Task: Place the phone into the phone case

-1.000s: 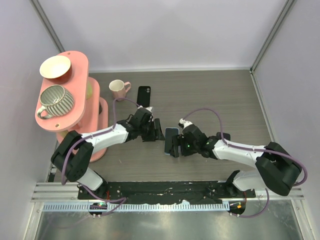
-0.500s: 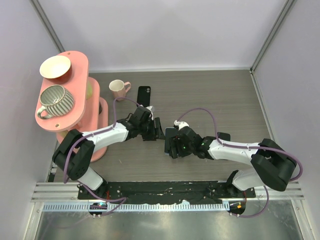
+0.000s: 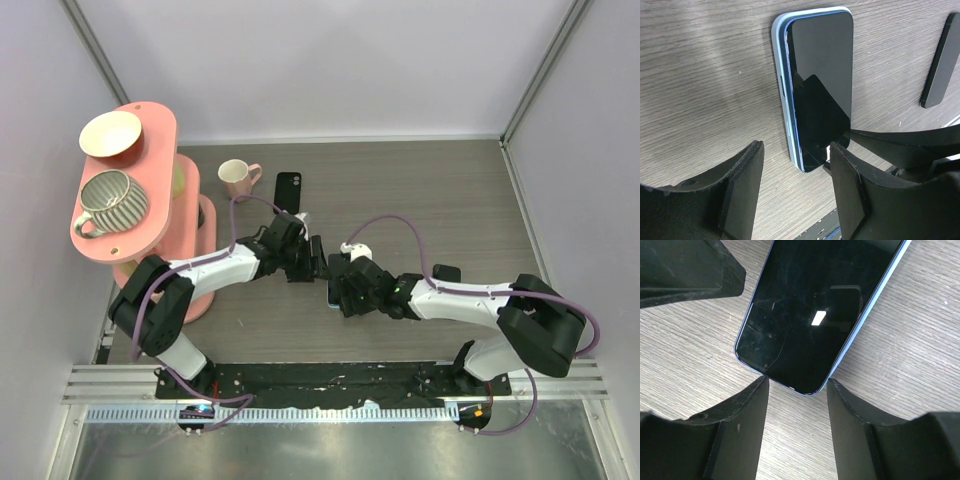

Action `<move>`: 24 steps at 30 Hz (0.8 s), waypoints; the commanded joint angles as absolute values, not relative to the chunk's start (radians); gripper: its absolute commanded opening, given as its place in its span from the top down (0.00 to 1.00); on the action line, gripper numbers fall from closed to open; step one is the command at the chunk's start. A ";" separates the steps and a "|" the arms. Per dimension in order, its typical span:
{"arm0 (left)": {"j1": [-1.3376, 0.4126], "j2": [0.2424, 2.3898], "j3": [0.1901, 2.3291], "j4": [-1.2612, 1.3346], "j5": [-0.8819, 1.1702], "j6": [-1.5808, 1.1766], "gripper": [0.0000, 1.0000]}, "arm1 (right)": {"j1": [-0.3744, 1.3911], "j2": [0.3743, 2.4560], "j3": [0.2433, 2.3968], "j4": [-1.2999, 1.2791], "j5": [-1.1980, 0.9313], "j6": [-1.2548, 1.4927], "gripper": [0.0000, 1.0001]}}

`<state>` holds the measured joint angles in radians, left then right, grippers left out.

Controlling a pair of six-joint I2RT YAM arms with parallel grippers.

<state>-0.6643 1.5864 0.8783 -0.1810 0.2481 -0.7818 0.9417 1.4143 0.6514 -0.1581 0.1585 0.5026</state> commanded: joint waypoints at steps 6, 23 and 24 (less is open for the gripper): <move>-0.663 1.601 0.877 -0.107 0.291 -0.795 0.44 | 0.945 1.368 0.689 -0.203 0.287 0.589 0.54; -0.663 1.661 0.891 -0.083 0.282 -0.773 0.51 | 0.865 1.354 0.749 -0.265 0.287 0.614 0.50; -0.663 1.667 0.894 -0.081 0.284 -0.773 0.53 | 0.855 1.362 0.756 -0.262 0.287 0.608 0.51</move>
